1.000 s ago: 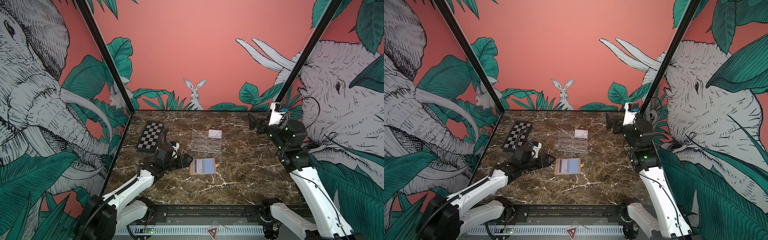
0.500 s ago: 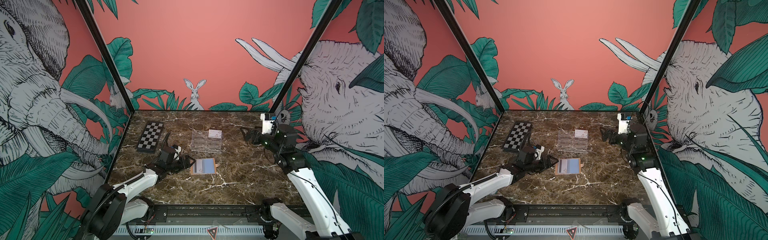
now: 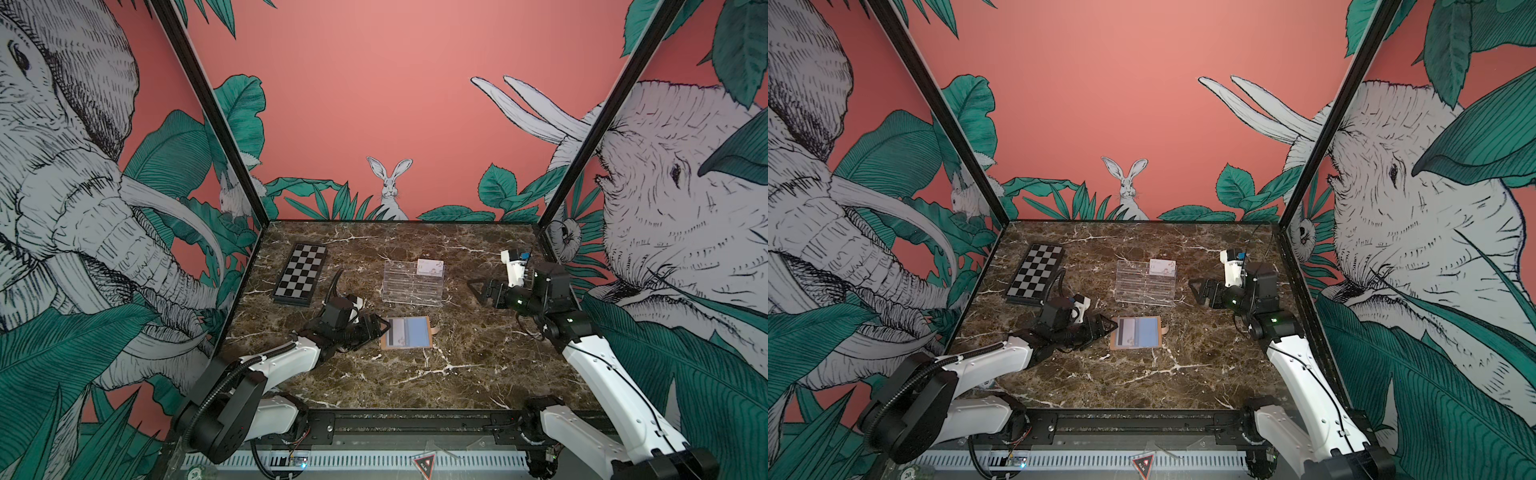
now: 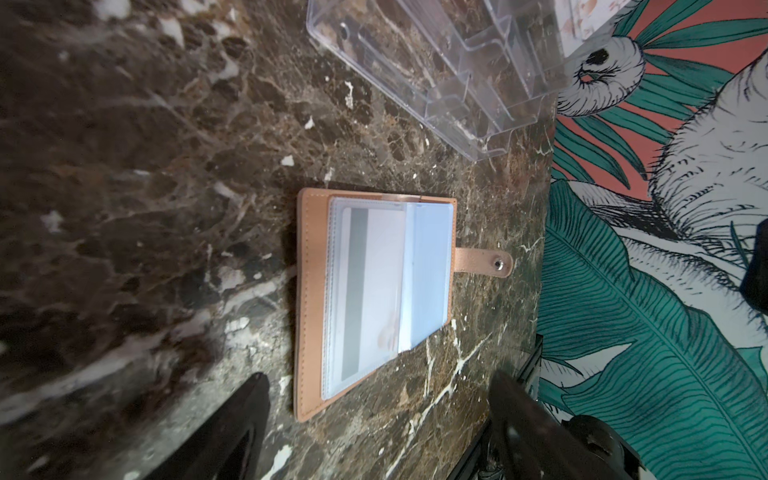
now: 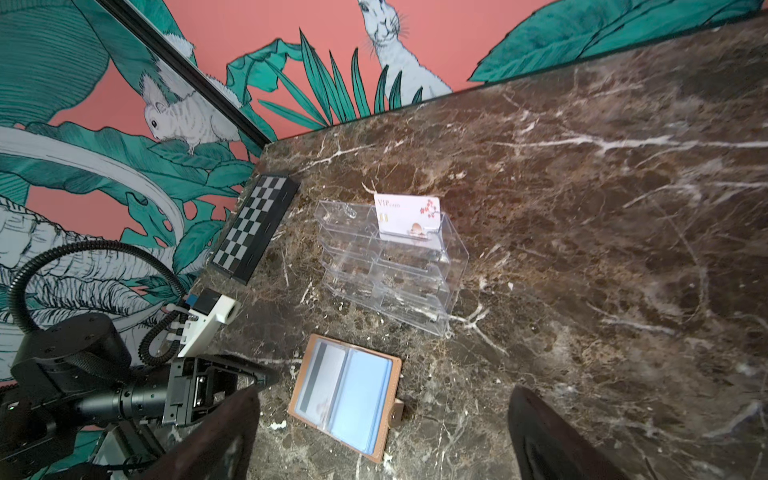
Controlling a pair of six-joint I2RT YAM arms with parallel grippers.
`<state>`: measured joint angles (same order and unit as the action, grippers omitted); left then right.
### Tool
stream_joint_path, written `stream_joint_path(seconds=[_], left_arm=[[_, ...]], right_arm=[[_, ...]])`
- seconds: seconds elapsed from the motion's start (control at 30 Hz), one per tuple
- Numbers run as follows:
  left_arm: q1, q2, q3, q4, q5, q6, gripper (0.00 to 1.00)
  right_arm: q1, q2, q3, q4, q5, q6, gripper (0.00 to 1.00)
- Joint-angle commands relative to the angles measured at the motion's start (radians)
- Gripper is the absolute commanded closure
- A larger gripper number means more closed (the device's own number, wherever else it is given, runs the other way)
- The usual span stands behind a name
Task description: Take the credit cards out of the card holder
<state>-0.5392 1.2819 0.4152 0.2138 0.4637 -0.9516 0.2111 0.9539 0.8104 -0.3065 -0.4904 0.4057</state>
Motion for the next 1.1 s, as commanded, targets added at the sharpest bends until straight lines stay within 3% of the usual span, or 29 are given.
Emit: stream_joint_path(seconds=[0.0, 0.5, 1.07], left_arm=[[0.007, 0.017, -0.014, 0.057, 0.019, -0.01, 0.16], [0.007, 0.11, -0.04, 0.164, 0.061, -0.033, 0.19], [0.009, 0.109, -0.059, 0.158, 0.036, -0.022, 0.23]], right_arm=[[0.05, 0.02, -0.016, 0.022, 0.019, 0.023, 0.1], [0.355, 0.291, -0.041, 0.17, 0.147, 0.115, 0.27], [0.469, 0.471, -0.031, 0.249, 0.182, 0.148, 0.62]])
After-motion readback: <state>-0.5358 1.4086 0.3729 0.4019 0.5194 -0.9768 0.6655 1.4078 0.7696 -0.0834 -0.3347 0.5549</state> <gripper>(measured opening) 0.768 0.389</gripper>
